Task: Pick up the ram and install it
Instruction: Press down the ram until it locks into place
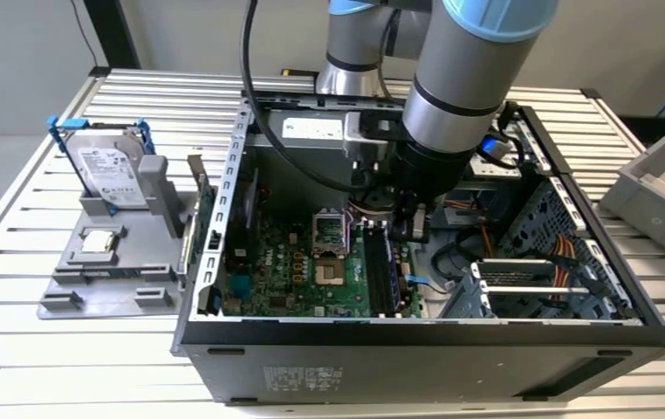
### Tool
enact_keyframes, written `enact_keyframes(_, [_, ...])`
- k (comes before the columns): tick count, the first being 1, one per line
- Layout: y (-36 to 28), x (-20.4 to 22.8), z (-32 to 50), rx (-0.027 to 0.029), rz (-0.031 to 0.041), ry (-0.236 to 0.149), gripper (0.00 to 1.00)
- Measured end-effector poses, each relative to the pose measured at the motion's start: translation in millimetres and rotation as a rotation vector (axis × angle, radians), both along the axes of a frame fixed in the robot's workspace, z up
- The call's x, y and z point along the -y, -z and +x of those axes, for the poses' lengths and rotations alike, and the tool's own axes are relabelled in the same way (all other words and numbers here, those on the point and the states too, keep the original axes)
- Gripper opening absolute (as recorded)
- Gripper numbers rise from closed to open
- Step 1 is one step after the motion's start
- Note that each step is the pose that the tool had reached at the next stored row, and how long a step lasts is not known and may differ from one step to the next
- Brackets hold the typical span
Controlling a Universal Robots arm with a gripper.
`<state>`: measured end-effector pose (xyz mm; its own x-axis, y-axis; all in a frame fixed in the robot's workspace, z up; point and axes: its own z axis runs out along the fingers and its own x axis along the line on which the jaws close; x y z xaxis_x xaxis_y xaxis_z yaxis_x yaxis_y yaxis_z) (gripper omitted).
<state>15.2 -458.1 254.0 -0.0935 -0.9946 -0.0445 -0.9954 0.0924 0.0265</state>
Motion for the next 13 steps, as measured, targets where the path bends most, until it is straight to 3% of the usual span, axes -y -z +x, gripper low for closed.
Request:
enact_keyframes(5, [0.0, 0.0, 0.3, 0.0048, -0.0001, -0.044, 0.00])
enact_keyframes(9, [0.1, 0.0, 0.8, 0.0110, -0.0001, -0.053, 0.00])
enact_keyframes(13, [0.0, 0.0, 0.8, 0.0112, -0.0002, -0.053, 0.00])
